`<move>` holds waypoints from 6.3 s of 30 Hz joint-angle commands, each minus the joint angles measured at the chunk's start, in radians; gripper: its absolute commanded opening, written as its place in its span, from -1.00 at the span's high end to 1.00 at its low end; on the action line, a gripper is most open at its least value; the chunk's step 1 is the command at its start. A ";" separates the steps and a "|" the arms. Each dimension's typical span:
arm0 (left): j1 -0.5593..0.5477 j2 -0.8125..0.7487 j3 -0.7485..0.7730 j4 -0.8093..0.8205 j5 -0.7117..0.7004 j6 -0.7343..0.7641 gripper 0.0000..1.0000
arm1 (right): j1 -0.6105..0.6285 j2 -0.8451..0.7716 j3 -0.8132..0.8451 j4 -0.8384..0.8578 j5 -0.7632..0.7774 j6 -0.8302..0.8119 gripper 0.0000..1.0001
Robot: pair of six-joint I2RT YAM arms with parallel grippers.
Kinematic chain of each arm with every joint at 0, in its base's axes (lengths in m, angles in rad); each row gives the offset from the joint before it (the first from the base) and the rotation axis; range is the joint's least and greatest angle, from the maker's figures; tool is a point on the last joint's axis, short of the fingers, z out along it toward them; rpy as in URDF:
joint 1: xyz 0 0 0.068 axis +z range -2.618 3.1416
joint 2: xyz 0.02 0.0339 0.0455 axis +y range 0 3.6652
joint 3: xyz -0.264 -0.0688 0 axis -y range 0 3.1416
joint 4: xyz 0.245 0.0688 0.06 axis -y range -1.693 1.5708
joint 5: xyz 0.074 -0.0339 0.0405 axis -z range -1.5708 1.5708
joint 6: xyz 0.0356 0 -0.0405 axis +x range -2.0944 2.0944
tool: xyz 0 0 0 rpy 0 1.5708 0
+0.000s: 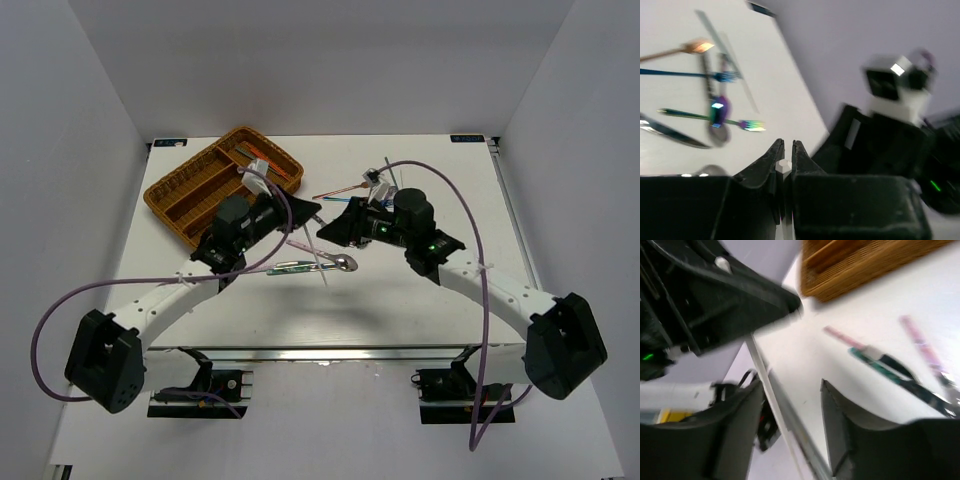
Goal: Sort the eating utensils into containers
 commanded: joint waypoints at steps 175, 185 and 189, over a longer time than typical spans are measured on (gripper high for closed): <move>0.367 0.995 1.321 -0.796 -0.442 -0.029 0.88 | -0.414 -0.328 -0.199 -0.207 0.297 -0.164 -0.39; 0.414 1.100 1.327 -0.732 -0.397 -0.106 -0.31 | -0.430 -0.301 -0.172 -0.224 0.308 -0.230 -0.40; 0.417 1.031 1.305 -0.750 -0.405 -0.078 -0.96 | -0.431 -0.180 -0.120 -0.198 0.297 -0.262 -0.40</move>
